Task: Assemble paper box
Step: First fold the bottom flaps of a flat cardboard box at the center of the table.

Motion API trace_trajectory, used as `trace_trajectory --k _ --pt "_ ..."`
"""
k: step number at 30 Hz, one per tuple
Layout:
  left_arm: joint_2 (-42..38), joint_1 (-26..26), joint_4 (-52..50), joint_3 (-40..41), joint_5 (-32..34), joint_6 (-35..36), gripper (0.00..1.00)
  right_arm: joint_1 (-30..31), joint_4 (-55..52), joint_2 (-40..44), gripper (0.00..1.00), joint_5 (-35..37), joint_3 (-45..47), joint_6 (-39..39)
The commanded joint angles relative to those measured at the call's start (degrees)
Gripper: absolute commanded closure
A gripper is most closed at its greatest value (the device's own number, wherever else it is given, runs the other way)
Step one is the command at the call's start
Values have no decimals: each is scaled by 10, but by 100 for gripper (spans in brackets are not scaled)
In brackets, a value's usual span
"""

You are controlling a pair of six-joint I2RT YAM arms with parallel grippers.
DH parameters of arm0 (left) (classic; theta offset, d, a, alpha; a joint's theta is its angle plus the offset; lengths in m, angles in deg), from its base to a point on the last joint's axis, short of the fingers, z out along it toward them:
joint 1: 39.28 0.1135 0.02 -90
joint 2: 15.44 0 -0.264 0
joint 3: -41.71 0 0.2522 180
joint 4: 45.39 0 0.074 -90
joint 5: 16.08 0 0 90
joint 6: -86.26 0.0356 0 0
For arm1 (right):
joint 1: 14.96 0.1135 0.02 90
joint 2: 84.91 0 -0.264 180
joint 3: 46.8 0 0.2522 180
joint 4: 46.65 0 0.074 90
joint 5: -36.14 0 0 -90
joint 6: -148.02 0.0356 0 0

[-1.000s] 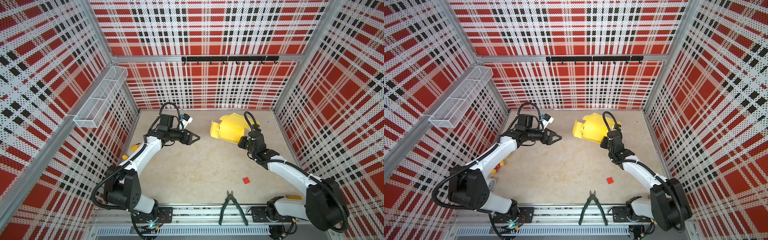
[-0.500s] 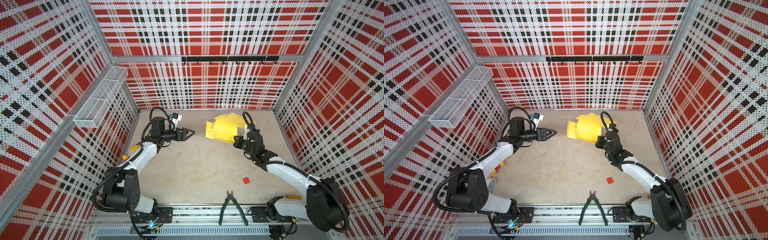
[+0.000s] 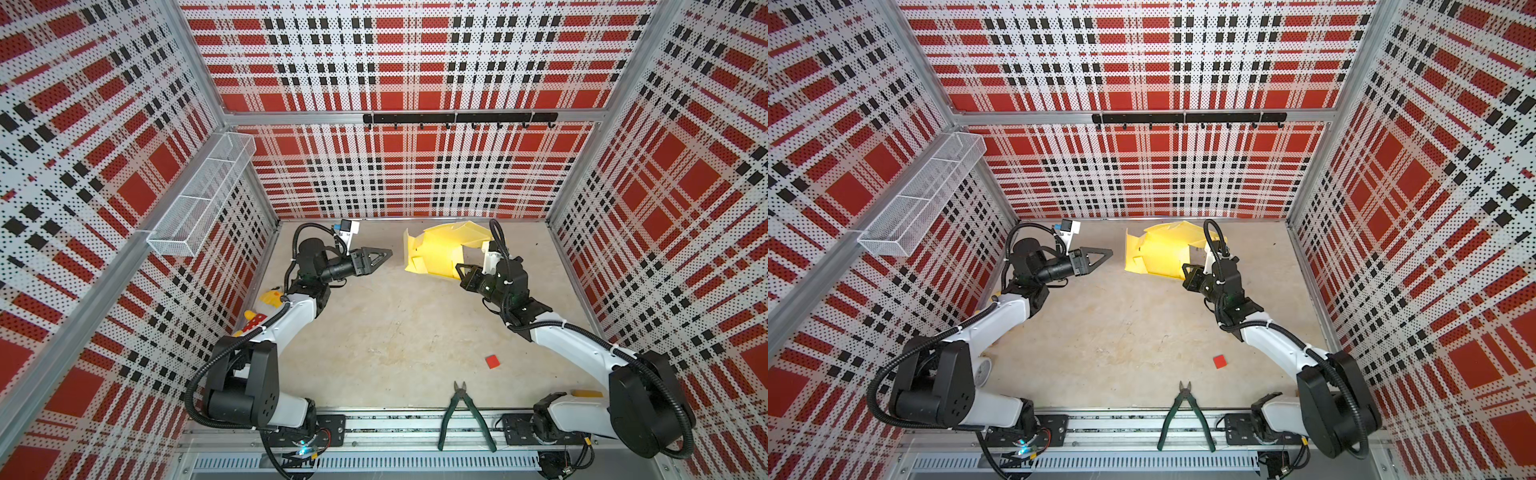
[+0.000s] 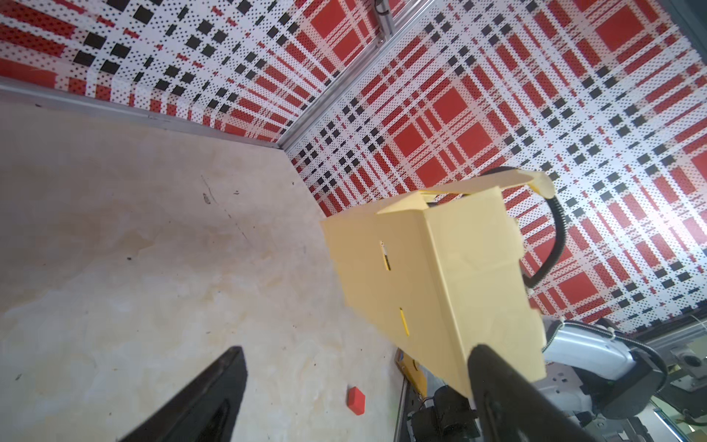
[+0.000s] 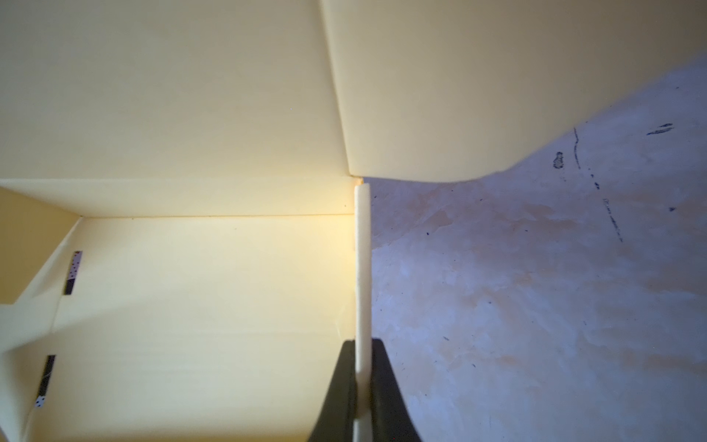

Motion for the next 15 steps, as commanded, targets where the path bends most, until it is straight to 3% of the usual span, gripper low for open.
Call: trace_trajectory --k 1,10,15 --pt "-15 -12 62 6 -5 -36 8 6 64 -9 100 -30 4 13" --pt "-10 -23 69 6 -5 -43 11 22 65 -37 100 -39 -12 1" --pt "-12 -34 73 8 -20 -37 18 22 64 -50 100 -22 -10 8"
